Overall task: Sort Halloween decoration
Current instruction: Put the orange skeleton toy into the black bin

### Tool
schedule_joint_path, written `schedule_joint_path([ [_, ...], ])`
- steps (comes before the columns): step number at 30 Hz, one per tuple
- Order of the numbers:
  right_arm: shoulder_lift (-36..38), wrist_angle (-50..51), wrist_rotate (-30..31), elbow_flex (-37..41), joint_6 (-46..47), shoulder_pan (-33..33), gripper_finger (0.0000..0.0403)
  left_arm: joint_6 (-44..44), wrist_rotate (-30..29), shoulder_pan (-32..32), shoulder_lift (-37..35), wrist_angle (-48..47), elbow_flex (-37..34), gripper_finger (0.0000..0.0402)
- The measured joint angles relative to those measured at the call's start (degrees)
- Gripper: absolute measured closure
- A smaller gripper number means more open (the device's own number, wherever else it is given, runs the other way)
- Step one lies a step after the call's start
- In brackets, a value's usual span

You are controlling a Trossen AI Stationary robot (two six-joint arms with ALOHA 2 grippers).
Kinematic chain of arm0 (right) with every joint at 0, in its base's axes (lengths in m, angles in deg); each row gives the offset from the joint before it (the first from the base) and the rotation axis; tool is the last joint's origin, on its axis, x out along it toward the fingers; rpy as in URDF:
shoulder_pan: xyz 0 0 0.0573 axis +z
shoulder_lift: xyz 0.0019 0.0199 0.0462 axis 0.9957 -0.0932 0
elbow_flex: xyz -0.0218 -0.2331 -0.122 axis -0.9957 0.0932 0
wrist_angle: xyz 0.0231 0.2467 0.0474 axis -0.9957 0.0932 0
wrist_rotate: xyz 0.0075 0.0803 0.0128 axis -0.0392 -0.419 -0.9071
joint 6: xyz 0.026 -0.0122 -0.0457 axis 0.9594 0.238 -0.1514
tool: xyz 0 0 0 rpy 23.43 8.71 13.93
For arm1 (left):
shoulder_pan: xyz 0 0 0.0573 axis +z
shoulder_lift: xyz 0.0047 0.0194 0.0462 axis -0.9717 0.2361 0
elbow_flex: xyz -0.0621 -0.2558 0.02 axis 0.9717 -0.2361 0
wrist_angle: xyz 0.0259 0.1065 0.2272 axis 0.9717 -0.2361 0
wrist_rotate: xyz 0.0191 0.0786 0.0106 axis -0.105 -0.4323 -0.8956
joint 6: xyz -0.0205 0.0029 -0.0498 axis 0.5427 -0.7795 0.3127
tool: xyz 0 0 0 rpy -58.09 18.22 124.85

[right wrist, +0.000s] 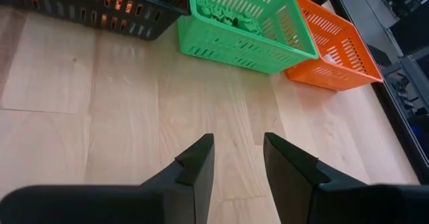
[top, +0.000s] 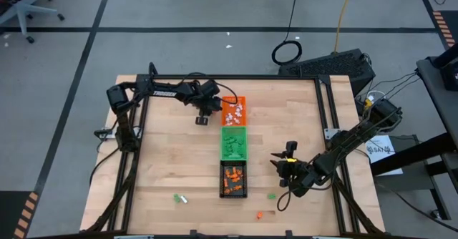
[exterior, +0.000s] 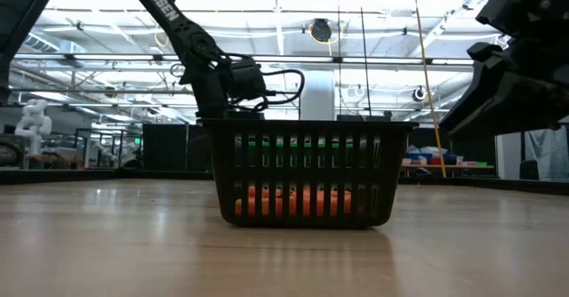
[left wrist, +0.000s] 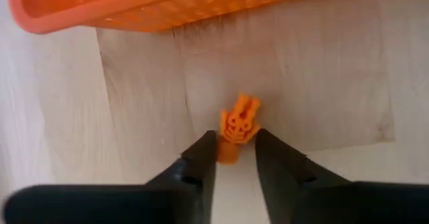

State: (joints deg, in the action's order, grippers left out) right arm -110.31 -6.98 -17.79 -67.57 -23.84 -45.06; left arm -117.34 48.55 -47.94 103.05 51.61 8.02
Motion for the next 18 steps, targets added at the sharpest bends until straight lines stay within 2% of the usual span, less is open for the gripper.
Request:
schedule_joint_path([
  [4, 0.0, -0.1, 0.0, 0.0, -0.1, -0.1, 0.0289, 0.3, -0.3, -0.3, 0.0, 0.5, -0.1, 0.0370],
  [6, 0.0, -0.2, 0.0, 0.0, -0.1, -0.1, 0.0289, 0.6, -0.6, -0.4, -0.2, 0.5, -0.2, 0.0389],
  [12, 0.0, -0.4, 0.0, 0.0, -0.5, -0.1, 0.0289, 4.6, -1.9, -1.7, -0.8, -1.7, -0.2, 0.0388],
  [18, 0.0, -0.6, 0.1, 0.0, -3.0, -0.4, 0.0289, 8.6, -4.1, -4.4, -5.4, -6.7, -0.5, 0.0397],
])
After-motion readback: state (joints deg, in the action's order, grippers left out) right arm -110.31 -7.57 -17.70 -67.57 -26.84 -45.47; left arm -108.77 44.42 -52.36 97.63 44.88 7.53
